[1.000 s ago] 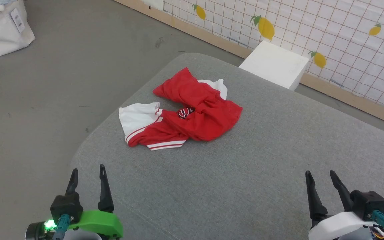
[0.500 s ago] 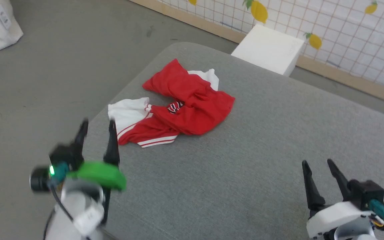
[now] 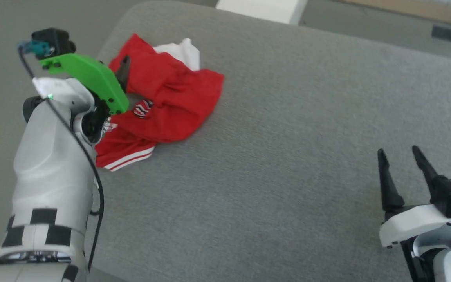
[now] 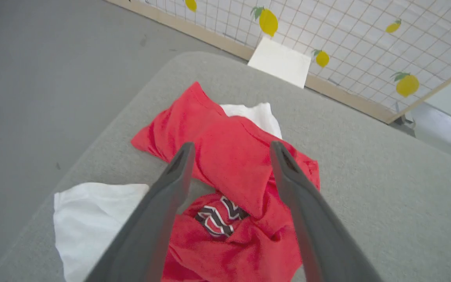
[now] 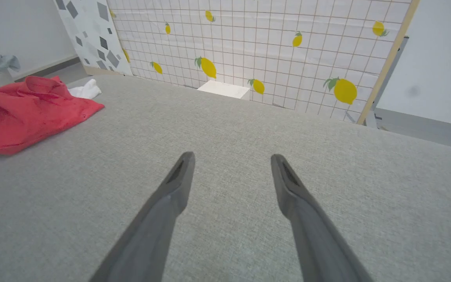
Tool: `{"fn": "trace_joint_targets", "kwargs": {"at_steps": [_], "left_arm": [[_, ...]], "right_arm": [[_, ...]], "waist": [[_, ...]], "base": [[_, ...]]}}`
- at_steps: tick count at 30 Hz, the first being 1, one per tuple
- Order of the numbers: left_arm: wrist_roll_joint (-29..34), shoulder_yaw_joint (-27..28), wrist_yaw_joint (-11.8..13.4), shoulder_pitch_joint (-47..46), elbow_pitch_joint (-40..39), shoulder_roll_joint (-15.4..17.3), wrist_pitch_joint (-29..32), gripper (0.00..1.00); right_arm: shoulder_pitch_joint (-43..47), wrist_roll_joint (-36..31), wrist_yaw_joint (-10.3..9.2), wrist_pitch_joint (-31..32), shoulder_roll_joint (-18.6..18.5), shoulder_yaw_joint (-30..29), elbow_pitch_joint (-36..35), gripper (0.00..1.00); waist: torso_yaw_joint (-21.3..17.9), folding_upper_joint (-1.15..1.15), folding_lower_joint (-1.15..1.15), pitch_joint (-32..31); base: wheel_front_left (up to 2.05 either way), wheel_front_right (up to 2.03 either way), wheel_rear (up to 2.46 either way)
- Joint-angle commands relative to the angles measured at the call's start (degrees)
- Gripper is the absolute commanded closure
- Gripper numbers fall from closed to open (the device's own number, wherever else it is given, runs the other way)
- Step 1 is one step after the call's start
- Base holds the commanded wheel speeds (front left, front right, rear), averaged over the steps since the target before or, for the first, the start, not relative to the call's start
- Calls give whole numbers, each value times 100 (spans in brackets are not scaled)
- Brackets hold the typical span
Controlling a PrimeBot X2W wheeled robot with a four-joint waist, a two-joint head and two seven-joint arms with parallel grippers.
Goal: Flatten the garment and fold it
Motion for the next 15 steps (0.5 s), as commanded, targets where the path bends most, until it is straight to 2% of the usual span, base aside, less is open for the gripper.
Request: {"fn": "trace_joint_targets", "kwargs": {"at_steps": [1, 4, 8, 15], "left_arm": [[-91, -93, -31, -172, 172, 25, 313, 0], [-241, -292, -41, -403, 550, 59, 1091, 0], [-384, -469, -44, -502, 878, 55, 1736, 0], [-347, -755, -45, -288, 1314, -57, 2048, 0]], "right_arm": [[-89, -58, -9, 35, -4, -31, -91, 0], [-115, -93, -9, 86, -4, -90, -222, 0], [-130, -96, -9, 123, -4, -140, -353, 0], [-157, -96, -9, 157, -4, -215, -446, 0]], "waist": [[-650, 0, -1, 718], [-756, 0, -1, 892], [-810, 0, -1, 1060], [-742, 0, -1, 1214]], "base": [[0, 0, 0], [0, 0, 0], [0, 0, 0], [0, 0, 0]]}}
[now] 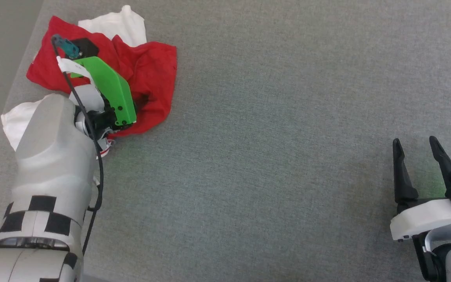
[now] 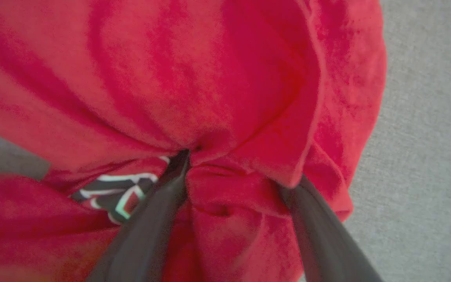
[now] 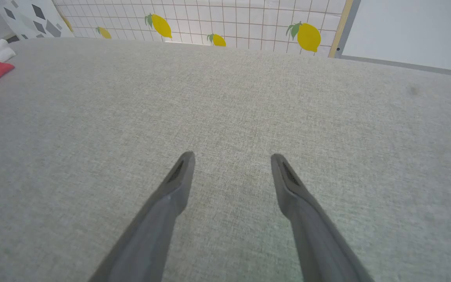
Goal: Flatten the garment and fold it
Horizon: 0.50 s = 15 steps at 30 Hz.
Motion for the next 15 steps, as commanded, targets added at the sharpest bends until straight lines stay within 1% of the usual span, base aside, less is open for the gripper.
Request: {"fn": "trace_joint_targets", "kwargs": {"at_steps": [1, 2, 3, 4, 6, 9, 14, 15], "left_arm": [[39, -78, -39, 231, 222, -147, -16, 23], [38, -71, -36, 242, 222, -163, -153, 85], [14, -40, -27, 255, 227, -192, -330, 100], [16, -32, -23, 255, 230, -194, -468, 100], [-53, 96, 42, 223, 198, -195, -927, 100], [-141, 264, 47, 164, 83, -165, -1710, 100], [57, 255, 40, -78, -136, 131, -2813, 100], [52, 262, 32, -147, -183, 163, -2917, 100]], "right_arm": [[-123, -44, -8, 9, -4, -6, -27, 0], [-131, -43, -8, 15, -4, -2, -23, 0], [-137, -44, -8, 21, -4, 3, -21, 0], [-142, -42, -8, 24, -4, 6, -13, 0], [-154, -39, -8, 6, -4, 22, 34, 0], [-143, 21, -8, -40, -4, 63, 147, 0], [-108, 201, -8, -186, -4, 185, 432, 0], [-98, 246, -8, -228, -4, 198, 500, 0]], "waist": [[-37, -1, 0, 108], [-11, -1, 0, 101], [21, -1, 0, 79], [44, -1, 0, 58], [103, -1, 0, -29], [192, -1, 0, -261], [235, -1, 0, -791], [221, -1, 0, -892]], "base": [[0, 0, 0], [0, 0, 0], [0, 0, 0], [0, 0, 0], [0, 0, 0], [0, 0, 0], [0, 0, 0], [0, 0, 0]]}}
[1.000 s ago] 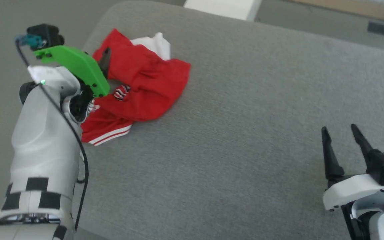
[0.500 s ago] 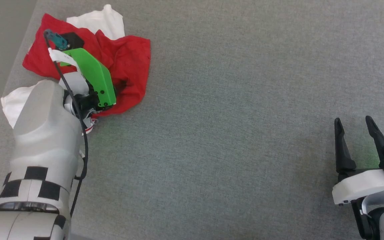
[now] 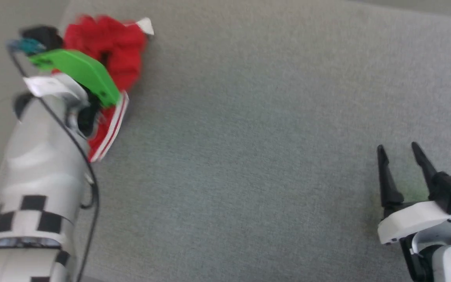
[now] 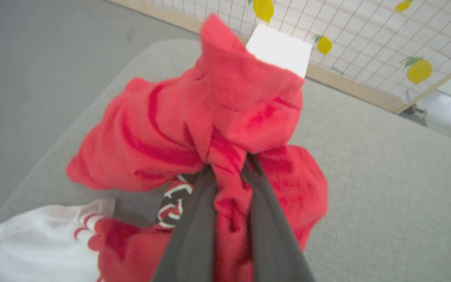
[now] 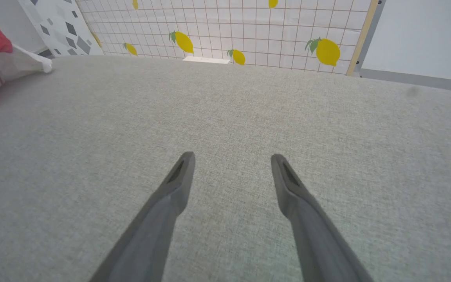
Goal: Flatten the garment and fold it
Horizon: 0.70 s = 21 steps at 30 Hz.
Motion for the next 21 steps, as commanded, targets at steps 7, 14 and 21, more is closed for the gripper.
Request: {"fn": "trace_joint_targets", "kwargs": {"at_steps": [7, 14, 21], "left_arm": [[183, -444, -66, -775, -937, 288, -539, 100], [-402, -1230, -72, -1246, -2084, 273, -197, 100], [-975, -1738, -73, -1075, -2717, 75, -10, 100]], "right_arm": [[182, 505, -9, -385, -4, 100, 612, 0], [252, 723, -9, -713, -4, 66, 1074, 0], [254, 812, -9, -881, -4, 25, 1314, 0]], "waist": [[-300, 0, -1, -1224], [-922, 0, -1, -1674], [-1601, 0, -1, -1722]], "base": [[0, 0, 0], [0, 0, 0], [0, 0, 0]]}}
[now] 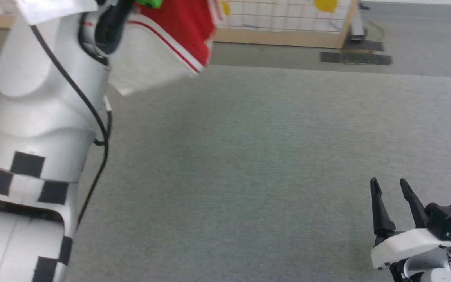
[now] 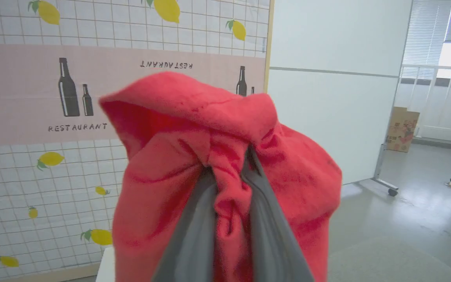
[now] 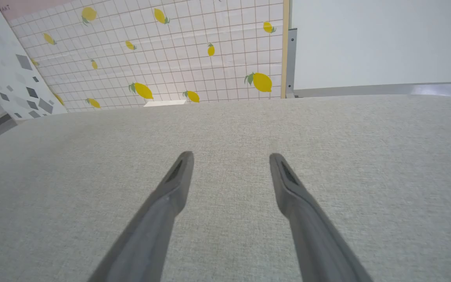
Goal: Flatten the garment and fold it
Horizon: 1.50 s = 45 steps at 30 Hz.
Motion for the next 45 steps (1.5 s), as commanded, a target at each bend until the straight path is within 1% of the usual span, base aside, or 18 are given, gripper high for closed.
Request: {"fn": "trace_joint_targets", "kwargs": {"at_steps": [1, 4, 9, 14, 16, 20, 23, 24, 27, 30, 35, 37, 39, 41, 43, 45], "left_arm": [[-93, -55, -40, 168, -45, -59, 10, 100], [-308, -282, -40, 524, -122, -251, 82, 100], [-592, -780, -40, 1211, -69, -579, 219, 100], [-838, -1514, -40, 2046, 260, -802, 442, 100], [-899, -1835, -40, 2350, 459, -846, 658, 100], [-1044, -2467, -40, 2866, 876, -892, 1419, 100], [-1193, -2709, -40, 3098, 1113, -899, 1937, 100], [-1370, -2704, -40, 3188, 1150, -905, 2160, 0], [-1718, -2491, -40, 3189, 981, -901, 2317, 0], [-2052, -2095, -40, 3109, 657, -834, 2171, 0], [-2729, -1207, 3, 3026, 60, -679, 1804, 0], [-2860, -855, 64, 2997, -156, -557, 1522, 0], [-2814, -531, 145, 2975, -351, -393, 1067, 0], [-2628, -290, 204, 3000, -489, -186, 558, 0], [-2338, -86, 293, 3075, -591, 53, -17, 0], [-1904, 22, 419, 3186, -664, 338, -614, 0]], "right_arm": [[25, 47, -8, -59, -5, -19, 37, 0], [55, 54, -8, -102, -5, -104, 97, 0], [94, 25, -8, -103, -5, -157, 141, 0], [85, 49, -8, -123, -5, -153, 165, 0], [58, 67, -8, -131, -5, -149, 179, 0], [-2, 91, -8, -150, -5, -133, 193, 0], [-13, 116, -8, -169, -5, -109, 223, 0], [-3, 131, -8, -194, -5, -123, 265, 0], [18, 135, -8, -212, -5, -152, 312, 0], [31, 120, -8, -213, -5, -187, 337, 0], [47, 63, -8, -191, -5, -269, 366, 0], [53, 70, -8, -165, -5, -286, 356, 0], [52, 70, -8, -142, -5, -311, 350, 0], [41, 78, -8, -109, -5, -317, 355, 0], [16, 70, -8, -71, -5, -303, 355, 0], [-8, 59, -8, -13, -5, -293, 354, 0]], "waist": [[-602, 0, 0, -192], [-781, 0, 0, -104], [-921, 0, 0, 38], [-996, 0, 0, 121], [-1021, 0, 0, 145], [-1028, 0, 0, 172], [-991, 0, 0, 170], [-914, 0, 0, 153], [-803, 0, 0, 94], [-681, 0, 0, 9], [-467, 0, 0, -211], [-403, 0, 0, -289], [-342, 0, 0, -349], [-300, 0, 0, -401], [-273, 0, 0, -436], [-242, 0, 0, -462]], "base": [[0, 0, 0], [0, 0, 0], [0, 0, 0], [0, 0, 0], [0, 0, 0], [0, 0, 0], [0, 0, 0], [0, 0, 0], [0, 0, 0], [0, 0, 0], [0, 0, 0], [0, 0, 0], [0, 0, 0], [0, 0, 0], [0, 0, 0], [0, 0, 0]]}}
